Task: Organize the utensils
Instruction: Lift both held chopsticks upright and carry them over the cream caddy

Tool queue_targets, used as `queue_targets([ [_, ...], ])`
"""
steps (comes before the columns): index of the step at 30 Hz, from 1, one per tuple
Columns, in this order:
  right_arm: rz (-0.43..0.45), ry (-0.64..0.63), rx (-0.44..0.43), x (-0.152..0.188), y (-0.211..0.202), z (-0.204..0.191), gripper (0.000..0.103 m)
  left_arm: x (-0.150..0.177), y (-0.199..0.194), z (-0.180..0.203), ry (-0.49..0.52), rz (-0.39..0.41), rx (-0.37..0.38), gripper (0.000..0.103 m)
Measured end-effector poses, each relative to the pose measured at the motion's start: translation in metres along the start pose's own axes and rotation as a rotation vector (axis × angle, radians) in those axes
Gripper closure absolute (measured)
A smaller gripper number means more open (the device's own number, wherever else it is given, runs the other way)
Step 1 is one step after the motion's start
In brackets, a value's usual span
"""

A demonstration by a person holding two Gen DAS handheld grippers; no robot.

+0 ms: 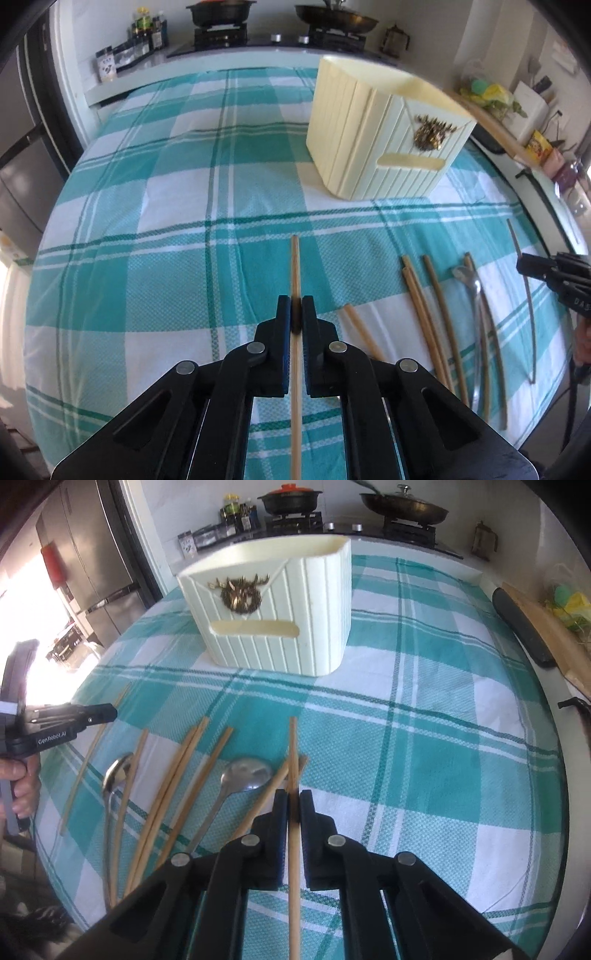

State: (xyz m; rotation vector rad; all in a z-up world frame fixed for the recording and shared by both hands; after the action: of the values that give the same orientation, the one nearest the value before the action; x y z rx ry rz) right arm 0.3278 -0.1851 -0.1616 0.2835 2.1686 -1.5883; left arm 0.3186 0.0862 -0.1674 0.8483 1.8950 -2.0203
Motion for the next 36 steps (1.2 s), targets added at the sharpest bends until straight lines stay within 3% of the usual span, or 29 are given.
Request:
queue_targets([
  [11, 0.263, 0.077, -0.147, -0.027, -0.117, -0.010, 0.096, -0.042, -0.098, -0.005, -0.022, 0.260, 0.045, 0.100],
  [18, 0.364, 0.060, -0.142, -0.035, -0.149, -0.018, 0.096, -0.056, -0.125, -0.003, -0.018, 0.348, 0.054, 0.100],
  [24, 0.415, 0.037, -0.129, -0.061, -0.163, -0.028, 0.096, -0.085, -0.139, -0.007, -0.028, 0.413, 0.064, 0.100],
  [32, 0.522, -0.027, -0.124, -0.125, -0.196, -0.055, 0.096, -0.157, -0.172, -0.011, -0.009, 0.530, 0.054, 0.101],
  [36, 0.563, -0.063, -0.115, -0.169, -0.197, -0.072, 0.096, -0.203, -0.177, -0.011, 0.013, 0.583, 0.015, 0.101],
])
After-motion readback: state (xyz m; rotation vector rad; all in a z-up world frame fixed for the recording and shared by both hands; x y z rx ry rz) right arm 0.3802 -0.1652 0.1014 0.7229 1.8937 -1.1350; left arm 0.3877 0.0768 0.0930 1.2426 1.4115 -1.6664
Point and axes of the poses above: each gripper's, at about its wrist camera, not at the fingertips, and y roughly the way its jaws point, z to its right, x to its underside, the point moved 8 cm from there along y, roughly the way its jaws point, and after that the axes turned 14 degrees about y, right-handed, at the moved point
